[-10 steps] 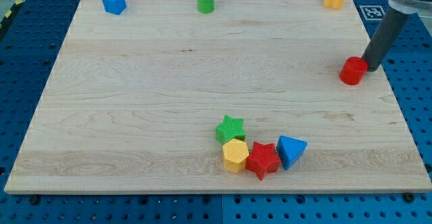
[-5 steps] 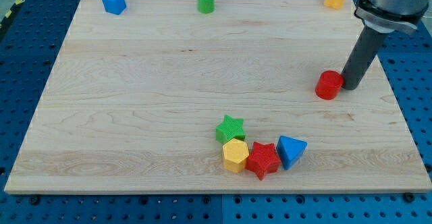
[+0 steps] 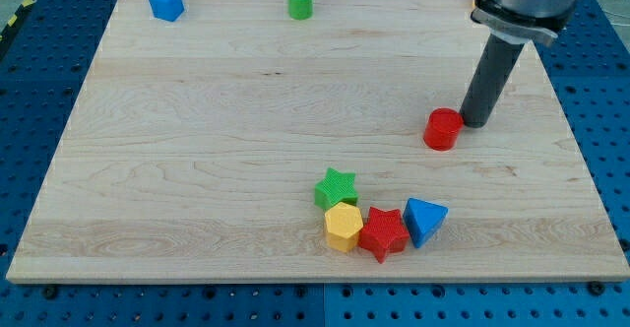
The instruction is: Push the red circle into the green star
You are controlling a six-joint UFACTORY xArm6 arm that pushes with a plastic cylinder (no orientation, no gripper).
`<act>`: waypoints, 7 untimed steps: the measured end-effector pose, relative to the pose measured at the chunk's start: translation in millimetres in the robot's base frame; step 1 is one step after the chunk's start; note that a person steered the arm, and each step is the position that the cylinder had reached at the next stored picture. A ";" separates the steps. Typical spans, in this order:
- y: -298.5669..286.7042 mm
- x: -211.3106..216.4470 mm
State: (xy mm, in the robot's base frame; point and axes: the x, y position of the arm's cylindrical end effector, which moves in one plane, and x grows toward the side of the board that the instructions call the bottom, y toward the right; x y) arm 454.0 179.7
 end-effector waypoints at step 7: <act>-68.9 28.1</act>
State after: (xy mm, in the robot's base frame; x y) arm 482.0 110.8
